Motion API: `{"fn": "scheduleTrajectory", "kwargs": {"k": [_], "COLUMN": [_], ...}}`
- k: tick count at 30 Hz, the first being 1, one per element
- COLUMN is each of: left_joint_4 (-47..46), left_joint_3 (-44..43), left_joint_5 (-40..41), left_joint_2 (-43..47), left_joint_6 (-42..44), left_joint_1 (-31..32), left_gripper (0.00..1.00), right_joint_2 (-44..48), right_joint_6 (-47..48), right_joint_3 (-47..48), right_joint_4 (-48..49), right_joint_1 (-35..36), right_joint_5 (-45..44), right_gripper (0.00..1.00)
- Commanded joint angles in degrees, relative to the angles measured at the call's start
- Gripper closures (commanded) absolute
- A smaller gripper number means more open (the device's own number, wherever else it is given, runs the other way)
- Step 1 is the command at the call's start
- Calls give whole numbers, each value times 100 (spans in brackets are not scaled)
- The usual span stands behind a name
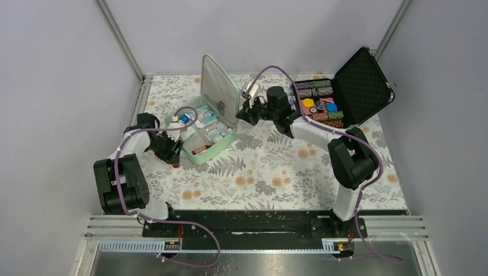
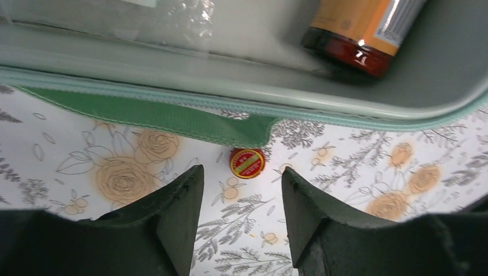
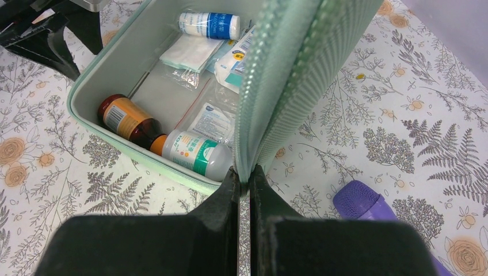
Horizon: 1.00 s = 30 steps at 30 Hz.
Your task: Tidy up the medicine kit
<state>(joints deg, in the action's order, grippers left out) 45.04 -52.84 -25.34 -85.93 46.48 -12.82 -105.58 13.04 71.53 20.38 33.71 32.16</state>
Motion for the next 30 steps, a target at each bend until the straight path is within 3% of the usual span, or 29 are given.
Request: {"fn": "scheduleTrajectory", "kwargs": {"k": [1, 8, 15, 19, 30], "left_joint_4": [-702, -825, -910, -690, -986], "left_joint_3": [165, 419, 961, 950, 840], "left_joint_5": [420, 356, -331, -608, -11], "left_joint_2": [322, 588, 1451, 1241, 472], "left_joint_6": [163, 265, 774, 1100, 1137], "left_joint_1": [203, 404, 229, 50, 25], "left_gripper": [49, 53, 39, 38, 47], "right_joint_2": [55, 0, -19, -33, -59], "right_joint_6": [-11, -38, -33, -44, -38], "right_joint_3": [-83, 6, 6, 8, 35], "right_joint_4": [-675, -692, -702, -709, -731], "right_joint_1": [139, 148, 153, 153, 153], "right_joint_5": [172, 154, 152, 152, 146], "right_gripper": [100, 100, 100, 100, 100]}}
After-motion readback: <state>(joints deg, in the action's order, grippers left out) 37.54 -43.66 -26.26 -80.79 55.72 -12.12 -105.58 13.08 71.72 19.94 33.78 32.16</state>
